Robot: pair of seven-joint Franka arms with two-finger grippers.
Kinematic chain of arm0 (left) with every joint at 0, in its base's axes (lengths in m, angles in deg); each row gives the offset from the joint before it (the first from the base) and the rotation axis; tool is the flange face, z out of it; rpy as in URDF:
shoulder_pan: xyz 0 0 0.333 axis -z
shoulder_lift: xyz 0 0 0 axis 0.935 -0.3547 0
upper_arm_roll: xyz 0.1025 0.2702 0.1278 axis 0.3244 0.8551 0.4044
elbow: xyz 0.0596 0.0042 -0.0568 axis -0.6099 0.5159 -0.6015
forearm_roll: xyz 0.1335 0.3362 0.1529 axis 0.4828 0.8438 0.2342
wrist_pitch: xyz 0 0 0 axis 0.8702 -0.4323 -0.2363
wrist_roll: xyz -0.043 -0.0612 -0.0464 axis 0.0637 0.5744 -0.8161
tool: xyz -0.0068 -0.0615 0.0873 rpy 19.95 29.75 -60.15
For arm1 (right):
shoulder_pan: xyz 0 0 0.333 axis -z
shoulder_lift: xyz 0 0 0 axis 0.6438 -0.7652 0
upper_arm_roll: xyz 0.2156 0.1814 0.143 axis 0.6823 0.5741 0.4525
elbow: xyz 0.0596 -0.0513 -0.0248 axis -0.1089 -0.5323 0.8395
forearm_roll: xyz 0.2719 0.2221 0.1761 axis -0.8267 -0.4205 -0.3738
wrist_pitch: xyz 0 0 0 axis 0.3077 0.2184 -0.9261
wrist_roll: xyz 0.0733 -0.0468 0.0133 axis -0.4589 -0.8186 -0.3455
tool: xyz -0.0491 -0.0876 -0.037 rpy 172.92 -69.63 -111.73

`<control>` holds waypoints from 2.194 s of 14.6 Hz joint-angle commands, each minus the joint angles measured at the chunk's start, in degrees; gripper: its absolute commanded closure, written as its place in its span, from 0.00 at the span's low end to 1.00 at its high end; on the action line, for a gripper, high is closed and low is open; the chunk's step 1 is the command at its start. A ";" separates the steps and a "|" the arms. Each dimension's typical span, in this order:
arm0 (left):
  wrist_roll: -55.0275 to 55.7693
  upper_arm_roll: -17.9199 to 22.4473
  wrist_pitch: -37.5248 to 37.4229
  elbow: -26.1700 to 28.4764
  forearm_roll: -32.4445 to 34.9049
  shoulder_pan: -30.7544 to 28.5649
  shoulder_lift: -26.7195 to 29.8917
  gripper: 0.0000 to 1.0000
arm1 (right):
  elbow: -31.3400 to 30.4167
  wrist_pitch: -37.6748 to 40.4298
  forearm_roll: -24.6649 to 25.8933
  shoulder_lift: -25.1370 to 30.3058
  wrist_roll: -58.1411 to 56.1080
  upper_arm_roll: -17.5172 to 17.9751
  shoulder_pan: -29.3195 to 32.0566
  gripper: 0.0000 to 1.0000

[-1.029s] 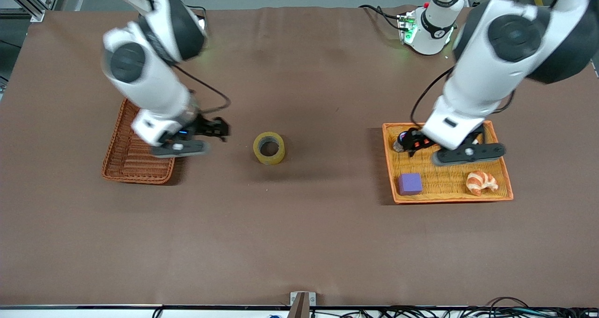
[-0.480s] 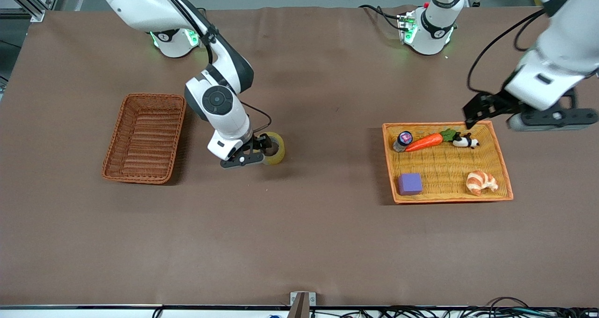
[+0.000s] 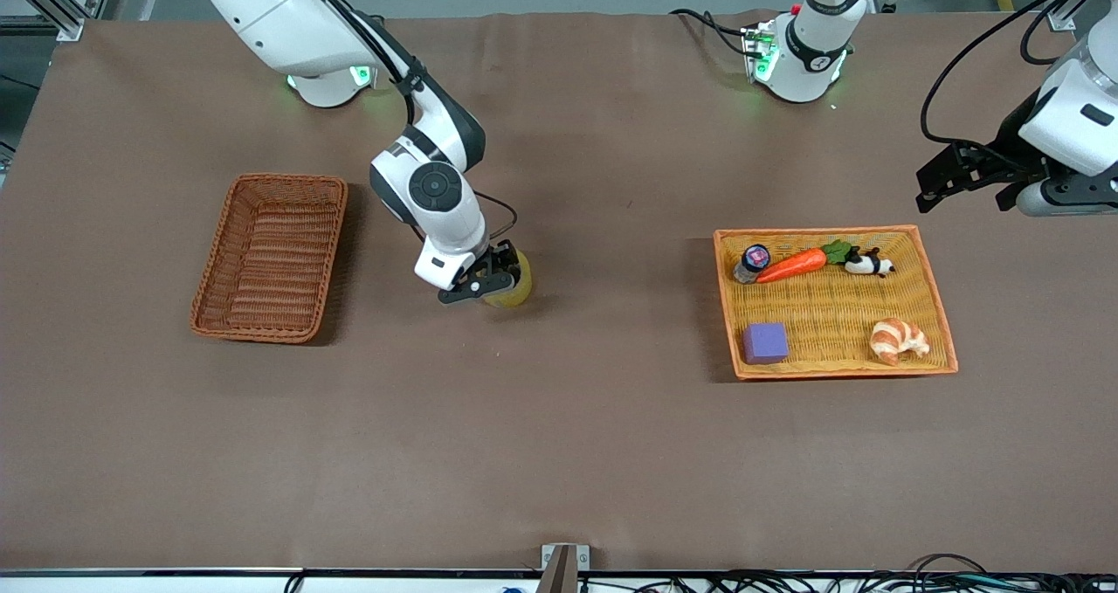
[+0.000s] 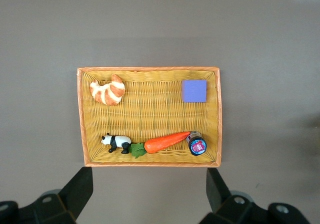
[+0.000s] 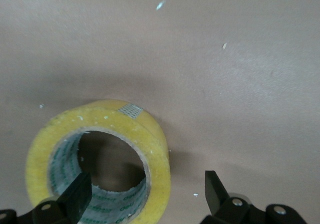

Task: Move tape to another basket
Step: 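Grasp the tape roll rim with the right gripper and lift it, then carry the tape over the brown basket and lower it inside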

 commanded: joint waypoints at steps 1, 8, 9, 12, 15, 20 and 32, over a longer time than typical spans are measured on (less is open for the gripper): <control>-2.76 0.57 -0.29 0.90 -0.06 0.18 1.14 0.00 | -0.30 -1.51 2.58 -1.25 0.99 0.10 -0.02 0.00; -5.23 0.65 -0.38 -0.06 -0.24 -1.22 0.53 0.00 | 0.84 -0.30 4.70 -2.58 5.90 0.28 0.42 1.00; -5.23 0.65 -0.38 -0.15 -0.50 -1.23 0.09 0.00 | 1.63 1.80 4.70 -2.58 6.61 0.28 0.51 1.00; -5.23 0.65 -0.38 -0.24 -0.50 -1.75 -0.18 0.00 | 4.17 6.46 4.26 -1.79 6.62 0.54 0.69 1.00; -5.23 0.65 -0.38 -0.33 -0.24 -1.84 -0.70 0.00 | 5.77 17.25 2.26 4.95 7.49 1.51 3.23 1.00; -5.14 0.65 -0.38 -0.24 -0.06 -1.93 -1.41 0.00 | 4.72 30.28 -3.12 19.20 -0.39 -2.95 10.70 1.00; -5.23 0.74 -0.38 -0.94 -0.15 -1.93 -1.23 0.00 | -32.52 0.56 -6.37 33.02 -37.94 -32.94 10.88 1.00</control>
